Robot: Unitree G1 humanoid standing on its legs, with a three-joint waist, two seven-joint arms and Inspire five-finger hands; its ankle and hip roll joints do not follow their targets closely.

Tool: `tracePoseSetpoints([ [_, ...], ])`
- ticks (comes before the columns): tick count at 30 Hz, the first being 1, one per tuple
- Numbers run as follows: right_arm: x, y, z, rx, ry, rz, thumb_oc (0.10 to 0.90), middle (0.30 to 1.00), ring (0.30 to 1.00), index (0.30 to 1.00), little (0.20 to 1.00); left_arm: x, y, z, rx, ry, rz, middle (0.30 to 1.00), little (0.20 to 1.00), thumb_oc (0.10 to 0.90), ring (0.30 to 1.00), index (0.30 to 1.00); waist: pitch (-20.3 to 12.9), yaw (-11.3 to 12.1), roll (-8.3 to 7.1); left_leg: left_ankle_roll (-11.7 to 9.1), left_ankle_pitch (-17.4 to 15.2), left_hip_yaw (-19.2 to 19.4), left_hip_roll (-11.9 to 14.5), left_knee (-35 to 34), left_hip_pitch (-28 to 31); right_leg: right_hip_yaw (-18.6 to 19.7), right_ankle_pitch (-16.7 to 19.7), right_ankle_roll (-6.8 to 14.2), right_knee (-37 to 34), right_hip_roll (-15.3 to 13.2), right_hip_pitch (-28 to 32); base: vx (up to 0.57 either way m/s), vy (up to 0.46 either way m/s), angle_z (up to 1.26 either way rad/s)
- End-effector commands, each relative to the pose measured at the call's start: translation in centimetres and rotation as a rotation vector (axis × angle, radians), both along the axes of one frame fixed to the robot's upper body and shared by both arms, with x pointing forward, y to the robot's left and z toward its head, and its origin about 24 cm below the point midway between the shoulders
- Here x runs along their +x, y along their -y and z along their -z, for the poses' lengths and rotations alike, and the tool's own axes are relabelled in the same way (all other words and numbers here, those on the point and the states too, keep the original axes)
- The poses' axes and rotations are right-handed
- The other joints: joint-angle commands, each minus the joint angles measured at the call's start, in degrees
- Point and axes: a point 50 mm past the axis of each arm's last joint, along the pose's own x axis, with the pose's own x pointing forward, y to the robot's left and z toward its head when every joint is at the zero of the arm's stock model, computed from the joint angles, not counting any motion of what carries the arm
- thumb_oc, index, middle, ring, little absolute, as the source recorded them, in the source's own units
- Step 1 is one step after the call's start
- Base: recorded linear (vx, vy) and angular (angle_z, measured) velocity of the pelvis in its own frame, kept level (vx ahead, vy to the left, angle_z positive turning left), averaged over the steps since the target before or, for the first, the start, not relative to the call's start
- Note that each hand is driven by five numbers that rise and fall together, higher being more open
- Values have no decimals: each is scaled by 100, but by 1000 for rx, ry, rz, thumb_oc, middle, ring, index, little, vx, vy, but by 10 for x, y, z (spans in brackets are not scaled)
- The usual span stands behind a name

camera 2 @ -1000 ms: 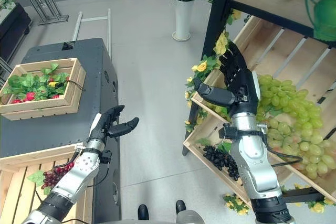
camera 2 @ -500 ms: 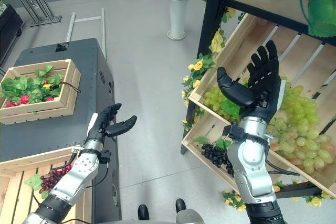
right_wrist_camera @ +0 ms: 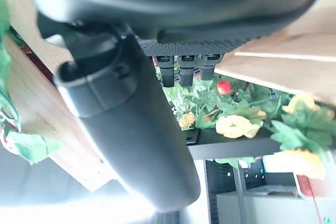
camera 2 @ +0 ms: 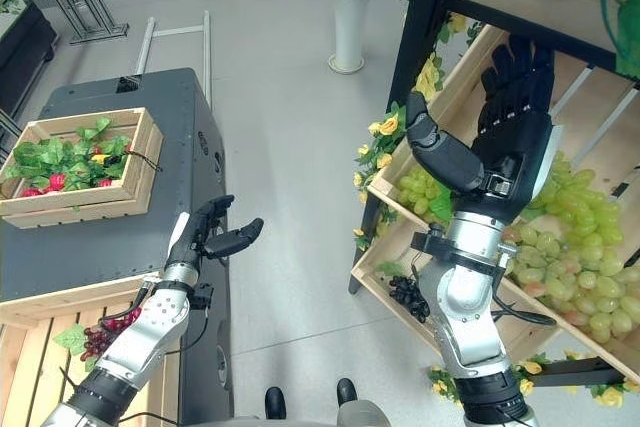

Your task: Pick up the fruits from the basket on one side to the basket on the other side

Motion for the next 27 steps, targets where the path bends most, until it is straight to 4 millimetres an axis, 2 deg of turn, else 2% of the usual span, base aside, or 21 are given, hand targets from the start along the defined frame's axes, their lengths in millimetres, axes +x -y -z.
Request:
tracePoseSetpoints([
  [1, -23, -25, -55, -107, 410, -155, 800, 900, 900, 900, 900, 30, 8, -60, 19, 271, 61, 900, 900, 800, 900, 900, -449, 187, -102, -5, -671, -237, -160, 16, 38, -279, -93, 127, 58, 43, -88, 0, 0, 0],
  [5, -28, -34, -57, -143, 469, -126, 800, 900, 900, 900, 900, 31, 10, -59, 27, 267, 62, 900, 900, 800, 900, 900, -458, 229, -121, -7, -659, -263, -161, 16, 29, -311, -106, 125, 72, 40, -88, 0, 0, 0],
  [11, -15, -50, -44, -177, 341, -279, 800, 900, 900, 900, 900, 34, 13, -62, 34, 276, 82, 900, 900, 800, 900, 900, -475, 308, -149, 3, -639, -332, -179, 16, 11, -365, -103, 123, 39, 22, -68, 0, 0, 0],
  [16, -12, -55, -35, -160, 278, -340, 800, 900, 900, 900, 900, 33, 11, -62, 36, 278, 81, 900, 900, 800, 900, 900, -472, 327, -158, 6, -632, -335, -179, 16, -11, -388, -112, 120, 52, 25, -84, -5, -5, 1],
  [21, -7, -61, -11, -159, 109, -450, 800, 900, 900, 900, 900, 29, 6, -58, 37, 276, 69, 900, 900, 800, 900, 900, -457, 307, -159, 10, -663, -343, -179, 16, 28, -393, -146, 128, 49, 27, -42, 8, 1, 1],
  [27, -10, -59, 5, -171, 35, -485, 800, 900, 900, 900, 900, 24, 0, -57, 36, 278, 50, 900, 900, 800, 900, 900, -442, 260, -176, 21, -655, -302, -162, 16, 28, -372, -147, 134, 68, 38, -65, 1, 0, 3],
])
